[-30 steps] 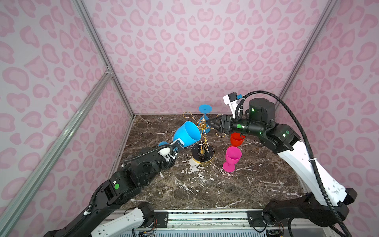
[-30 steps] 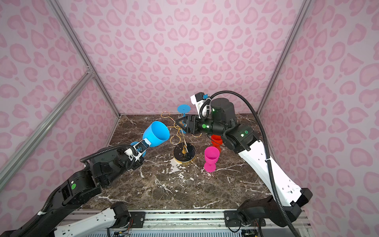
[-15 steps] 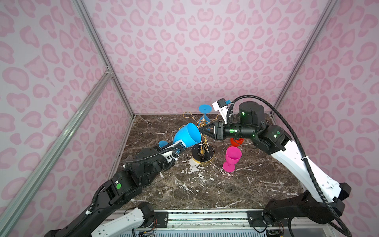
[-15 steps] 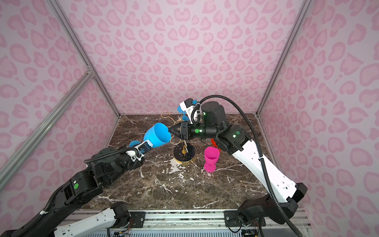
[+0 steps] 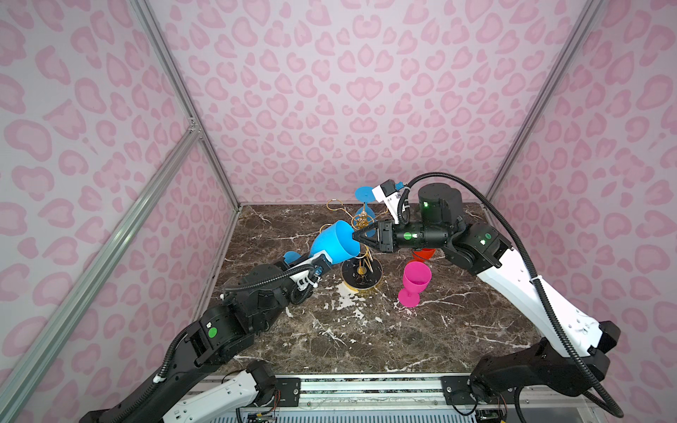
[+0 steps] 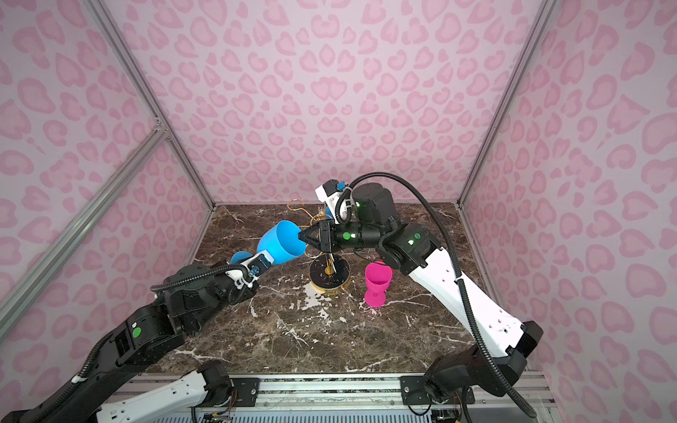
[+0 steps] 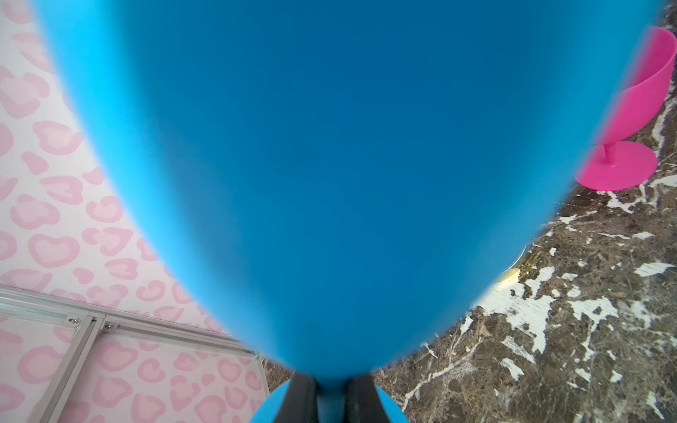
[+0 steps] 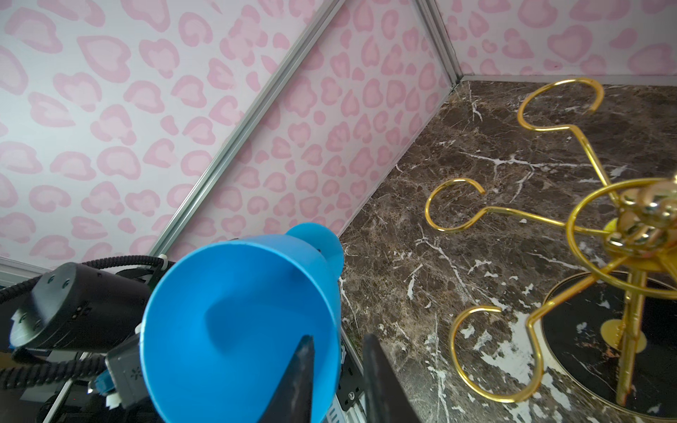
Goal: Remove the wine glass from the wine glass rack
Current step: 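Move the right gripper to grip the blue glass's rim while the left holds the stem, then open the left gripper off the stem and draw it back while right holds rim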
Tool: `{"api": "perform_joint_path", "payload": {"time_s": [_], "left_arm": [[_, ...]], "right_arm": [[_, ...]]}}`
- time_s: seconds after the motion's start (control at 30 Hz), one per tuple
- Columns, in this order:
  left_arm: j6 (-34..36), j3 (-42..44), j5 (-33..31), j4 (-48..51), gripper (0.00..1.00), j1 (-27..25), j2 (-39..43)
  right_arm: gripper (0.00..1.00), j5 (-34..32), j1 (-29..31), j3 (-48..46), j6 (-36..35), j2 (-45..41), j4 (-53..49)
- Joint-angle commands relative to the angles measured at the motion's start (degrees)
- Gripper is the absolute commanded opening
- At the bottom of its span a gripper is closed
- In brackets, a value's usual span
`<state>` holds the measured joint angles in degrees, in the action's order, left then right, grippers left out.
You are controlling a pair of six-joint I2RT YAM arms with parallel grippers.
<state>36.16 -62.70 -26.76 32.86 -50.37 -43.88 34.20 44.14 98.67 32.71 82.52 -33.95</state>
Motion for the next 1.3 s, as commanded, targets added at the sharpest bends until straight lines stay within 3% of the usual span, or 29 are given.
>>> {"api": "perform_joint_path", "payload": {"time_s": [0.0, 0.3, 0.53, 0.77, 0.8, 0.83, 1.0, 1.27], "left_arm": [[0.9, -0.1, 0.7, -1.8, 0.04, 0.0, -0.1], [1.0, 0.0, 1.0, -1.5, 0.07, -0.1, 0.0], [0.1, 0.1, 1.1, -1.6, 0.42, 0.0, 0.7], [-1.7, 1.5, 1.3, -1.8, 0.60, -0.1, 2.4], [-2.0, 1.5, 1.3, -1.8, 0.82, 0.0, 2.7], [-2.7, 1.5, 1.3, -1.7, 0.98, 0.0, 3.1], [-6.3, 1.3, 3.3, -0.9, 0.97, 0.0, 5.2], [-12.1, 1.4, 3.7, -1.2, 0.97, 0.0, 9.7]], "right_arm": [[0.23, 0.8, 0.1, -0.7, -0.7, 0.5, 1.3], [0.00, 1.4, 0.2, -0.8, -0.7, 1.1, 2.1], [0.00, 0.8, 0.2, -0.3, -1.1, 0.9, 1.8], [0.00, 0.2, 0.2, -0.1, -1.4, 0.4, 1.2], [0.00, 0.0, 0.2, -0.1, -1.5, 0.2, 1.0], [0.00, -0.2, 0.2, 0.0, -1.7, 0.2, 0.8], [0.00, -2.6, 0.1, 1.6, -4.2, 0.0, -2.8], [0.00, -13.1, 0.1, 3.5, -12.4, -3.6, -17.7]]}}
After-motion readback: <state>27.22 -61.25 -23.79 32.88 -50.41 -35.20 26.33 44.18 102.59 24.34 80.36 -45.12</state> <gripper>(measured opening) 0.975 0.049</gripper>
